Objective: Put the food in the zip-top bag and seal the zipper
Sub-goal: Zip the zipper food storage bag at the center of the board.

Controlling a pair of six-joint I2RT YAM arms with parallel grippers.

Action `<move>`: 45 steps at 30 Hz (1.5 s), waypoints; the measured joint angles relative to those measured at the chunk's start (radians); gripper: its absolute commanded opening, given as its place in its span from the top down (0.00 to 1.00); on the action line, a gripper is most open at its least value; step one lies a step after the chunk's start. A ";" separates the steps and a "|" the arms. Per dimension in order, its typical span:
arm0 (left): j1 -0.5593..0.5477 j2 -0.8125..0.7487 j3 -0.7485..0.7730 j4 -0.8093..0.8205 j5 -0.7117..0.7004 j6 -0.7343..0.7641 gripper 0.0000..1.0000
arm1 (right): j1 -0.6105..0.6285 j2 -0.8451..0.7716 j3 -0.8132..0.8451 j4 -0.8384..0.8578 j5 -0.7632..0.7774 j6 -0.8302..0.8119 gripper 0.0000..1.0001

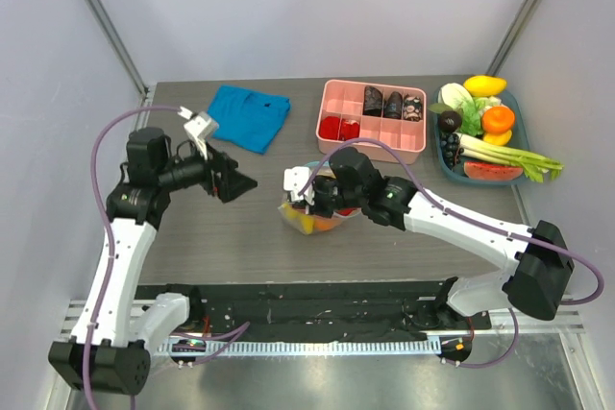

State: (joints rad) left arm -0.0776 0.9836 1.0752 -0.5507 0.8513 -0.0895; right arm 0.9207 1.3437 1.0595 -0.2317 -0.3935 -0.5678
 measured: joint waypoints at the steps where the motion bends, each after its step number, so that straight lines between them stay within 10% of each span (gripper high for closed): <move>1: -0.001 -0.026 -0.028 -0.013 0.019 0.059 0.12 | 0.000 0.000 0.000 0.006 0.001 0.008 0.99; 14: -0.144 -0.129 -0.332 0.087 0.085 0.406 0.39 | 0.000 0.021 0.037 0.047 -0.001 0.108 0.99; 32: -0.280 -0.106 -0.394 0.397 -0.065 0.325 0.88 | -0.008 0.034 0.065 0.071 -0.020 0.164 0.98; 45: -0.280 -0.106 -0.373 0.373 -0.053 0.306 1.00 | -0.026 0.013 0.117 -0.007 -0.070 0.093 0.31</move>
State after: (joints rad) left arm -0.3580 0.8780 0.7025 -0.1780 0.7979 0.2169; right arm 0.8944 1.3567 1.1767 -0.2390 -0.4633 -0.4744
